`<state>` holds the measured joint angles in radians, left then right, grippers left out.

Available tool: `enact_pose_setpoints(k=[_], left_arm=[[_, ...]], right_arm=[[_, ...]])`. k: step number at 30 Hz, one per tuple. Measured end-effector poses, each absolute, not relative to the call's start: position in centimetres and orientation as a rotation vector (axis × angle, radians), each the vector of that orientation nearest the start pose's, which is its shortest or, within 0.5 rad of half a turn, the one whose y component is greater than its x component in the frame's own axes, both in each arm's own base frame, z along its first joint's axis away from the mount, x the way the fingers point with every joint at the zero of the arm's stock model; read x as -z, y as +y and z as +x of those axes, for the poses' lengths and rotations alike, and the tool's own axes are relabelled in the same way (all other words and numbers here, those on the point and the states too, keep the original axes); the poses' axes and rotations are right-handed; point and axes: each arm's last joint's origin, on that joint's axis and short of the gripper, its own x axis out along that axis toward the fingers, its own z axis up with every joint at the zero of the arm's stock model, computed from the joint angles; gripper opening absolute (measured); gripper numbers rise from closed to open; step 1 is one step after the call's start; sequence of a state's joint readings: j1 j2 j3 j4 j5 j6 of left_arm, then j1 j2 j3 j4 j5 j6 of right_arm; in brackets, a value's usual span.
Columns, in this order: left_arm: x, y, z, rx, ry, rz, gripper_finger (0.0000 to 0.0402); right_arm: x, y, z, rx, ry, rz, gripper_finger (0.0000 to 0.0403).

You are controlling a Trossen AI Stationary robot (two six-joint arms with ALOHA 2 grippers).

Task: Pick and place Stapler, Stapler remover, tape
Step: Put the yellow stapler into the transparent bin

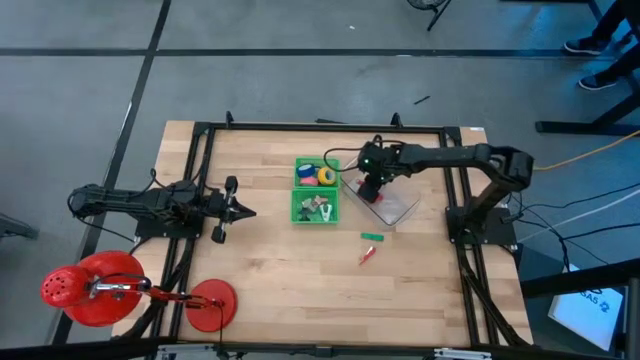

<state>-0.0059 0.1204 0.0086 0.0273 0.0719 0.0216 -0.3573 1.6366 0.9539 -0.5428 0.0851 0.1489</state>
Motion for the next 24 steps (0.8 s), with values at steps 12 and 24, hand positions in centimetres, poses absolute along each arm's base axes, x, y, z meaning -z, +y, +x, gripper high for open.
enact_pose_setpoints(k=[12,24], left_arm=[[-15.9,-0.3,10.4,0.079,0.084,0.019,0.0005],[-15.9,-0.3,10.4,0.079,0.084,0.019,0.0004]], right_arm=[[-15.9,-10.9,28.5,0.479,1.182,0.297,0.0189],[-18.4,-11.2,29.4,0.469,1.202,0.284,0.0217]])
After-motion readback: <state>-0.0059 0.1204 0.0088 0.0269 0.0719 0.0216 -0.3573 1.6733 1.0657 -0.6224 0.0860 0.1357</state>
